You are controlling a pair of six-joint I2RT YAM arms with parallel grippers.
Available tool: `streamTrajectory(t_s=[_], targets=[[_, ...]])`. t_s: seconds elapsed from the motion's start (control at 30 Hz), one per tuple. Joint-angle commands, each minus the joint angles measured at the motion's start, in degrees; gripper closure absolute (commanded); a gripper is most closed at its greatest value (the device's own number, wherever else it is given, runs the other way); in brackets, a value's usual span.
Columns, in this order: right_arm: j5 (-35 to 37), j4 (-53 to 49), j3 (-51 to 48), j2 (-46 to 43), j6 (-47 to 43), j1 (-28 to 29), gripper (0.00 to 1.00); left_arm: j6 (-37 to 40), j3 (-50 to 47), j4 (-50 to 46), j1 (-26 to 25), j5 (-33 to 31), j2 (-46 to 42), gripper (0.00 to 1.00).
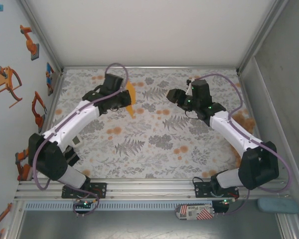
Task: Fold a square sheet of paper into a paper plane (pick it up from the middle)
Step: Turn over the paper at the center of the table.
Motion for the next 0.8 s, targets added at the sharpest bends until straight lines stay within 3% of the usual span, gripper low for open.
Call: streamTrajectory(t_s=[0.0,0.2,0.5,0.77], targets=[[6.61,-4.79,-0.38,-1.60,-2.93,-0.36,0.39,8.32,4.68,-17.27,-3.70,-25.50,5.48,0.89],[12.45,-7.77,-1.42,-2.55,-2.60,-0.63,0.40,8.37,13.58,-25.75,-8.78,-40.54,18.07,0.90],[14.76,-9.93,-2.02,-2.95,-1.97,-1.86,0.41,8.31,23.03,-28.55,-14.08,-42.41,26.74,0.91],[16.34,-10.51,-3.18,-4.00,0.09,-3.53,0.43,17.33,24.61,-25.46,-14.26,-48.82,26.55,0.91]])
